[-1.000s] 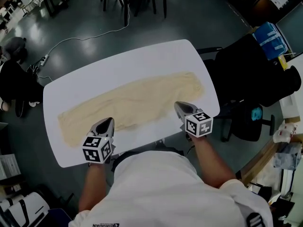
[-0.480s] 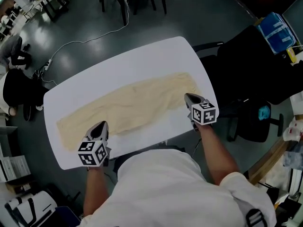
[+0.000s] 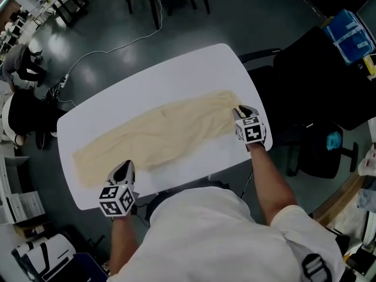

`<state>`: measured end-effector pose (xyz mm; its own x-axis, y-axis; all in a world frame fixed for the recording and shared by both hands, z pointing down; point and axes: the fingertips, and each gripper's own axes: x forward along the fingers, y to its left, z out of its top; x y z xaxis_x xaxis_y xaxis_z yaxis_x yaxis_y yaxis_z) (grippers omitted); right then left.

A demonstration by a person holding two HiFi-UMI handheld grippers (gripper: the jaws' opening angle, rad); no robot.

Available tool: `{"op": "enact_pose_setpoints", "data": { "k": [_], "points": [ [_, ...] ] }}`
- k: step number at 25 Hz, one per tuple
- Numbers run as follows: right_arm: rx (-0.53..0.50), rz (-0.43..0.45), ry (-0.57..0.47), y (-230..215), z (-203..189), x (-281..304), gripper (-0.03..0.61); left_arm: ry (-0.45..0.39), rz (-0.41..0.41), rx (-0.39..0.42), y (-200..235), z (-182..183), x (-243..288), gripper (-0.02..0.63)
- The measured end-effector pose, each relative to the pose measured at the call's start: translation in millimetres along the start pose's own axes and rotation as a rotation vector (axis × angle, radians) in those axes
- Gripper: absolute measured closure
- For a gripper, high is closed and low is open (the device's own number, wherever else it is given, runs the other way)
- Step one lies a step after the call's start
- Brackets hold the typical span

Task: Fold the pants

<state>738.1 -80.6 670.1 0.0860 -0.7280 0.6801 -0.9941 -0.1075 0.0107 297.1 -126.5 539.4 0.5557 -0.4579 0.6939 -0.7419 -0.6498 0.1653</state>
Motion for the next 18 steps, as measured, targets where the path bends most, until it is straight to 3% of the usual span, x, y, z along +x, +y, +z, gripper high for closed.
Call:
{"op": "enact_pose_setpoints", "data": {
  "k": [3,8,13,18],
  "points": [
    [0.018,-0.022,0.042,-17,-8,19,0.38,0.018,0.025,-0.016,2,-9,-3,0.586],
    [0.083,0.005,0.119,-28,-28,48,0.307,0.037,0.042,-0.031,-2,-17,-7,0.586],
    [0.124,-0.012,0.147,-32,-29,55,0.308,0.055,0.033,-0.03,-11,-25,-8,0.586],
    [0.163,-0.019,0.143,-27,-31,53,0.351,0.057,0.029,-0.03,-16,-29,-12,0.586]
  ]
}}
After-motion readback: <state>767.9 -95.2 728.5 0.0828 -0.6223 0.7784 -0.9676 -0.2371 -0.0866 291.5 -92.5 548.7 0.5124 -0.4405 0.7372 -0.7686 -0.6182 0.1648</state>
